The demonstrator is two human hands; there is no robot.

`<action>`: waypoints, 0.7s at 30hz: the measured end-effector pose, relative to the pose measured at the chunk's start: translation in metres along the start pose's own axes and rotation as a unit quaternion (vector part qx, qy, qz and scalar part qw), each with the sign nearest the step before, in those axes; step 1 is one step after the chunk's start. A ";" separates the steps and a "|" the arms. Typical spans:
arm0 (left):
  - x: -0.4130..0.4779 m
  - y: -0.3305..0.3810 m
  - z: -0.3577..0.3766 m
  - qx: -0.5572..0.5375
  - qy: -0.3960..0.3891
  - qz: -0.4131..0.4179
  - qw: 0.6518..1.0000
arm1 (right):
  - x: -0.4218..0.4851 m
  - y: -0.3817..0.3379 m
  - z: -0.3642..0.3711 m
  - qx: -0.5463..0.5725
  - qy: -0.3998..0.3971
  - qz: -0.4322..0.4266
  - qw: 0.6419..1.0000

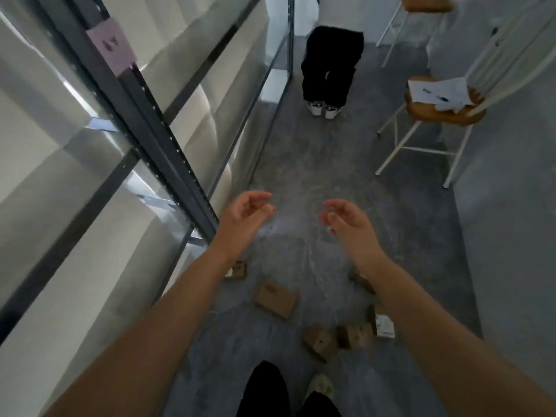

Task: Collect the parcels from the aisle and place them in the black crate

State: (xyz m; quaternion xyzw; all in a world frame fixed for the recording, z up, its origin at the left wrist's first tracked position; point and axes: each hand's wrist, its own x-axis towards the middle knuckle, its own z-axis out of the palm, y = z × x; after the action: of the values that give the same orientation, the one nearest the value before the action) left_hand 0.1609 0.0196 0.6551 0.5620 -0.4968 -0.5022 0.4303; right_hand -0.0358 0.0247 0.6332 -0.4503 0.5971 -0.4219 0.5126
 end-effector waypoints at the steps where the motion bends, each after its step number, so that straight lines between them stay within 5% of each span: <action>1: 0.012 -0.021 0.003 0.000 0.000 -0.014 1.000 | 0.010 0.021 0.003 -0.014 0.004 0.021 1.000; 9: 0.091 -0.304 0.037 0.057 -0.017 -0.089 0.994 | 0.095 0.299 0.035 -0.114 0.013 0.147 0.983; 16: 0.133 -0.622 0.060 0.157 -0.004 -0.235 0.959 | 0.173 0.576 0.084 -0.255 -0.108 0.192 0.941; 21: 0.154 -0.741 0.067 0.167 0.033 -0.233 0.957 | 0.192 0.692 0.107 -0.239 -0.094 0.234 0.938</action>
State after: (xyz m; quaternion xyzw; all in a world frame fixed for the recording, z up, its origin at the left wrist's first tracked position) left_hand 0.1879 -0.0316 -0.1021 0.7424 -0.4139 -0.4798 0.2176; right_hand -0.0159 -0.0014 -0.0921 -0.4448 0.7179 -0.0903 0.5278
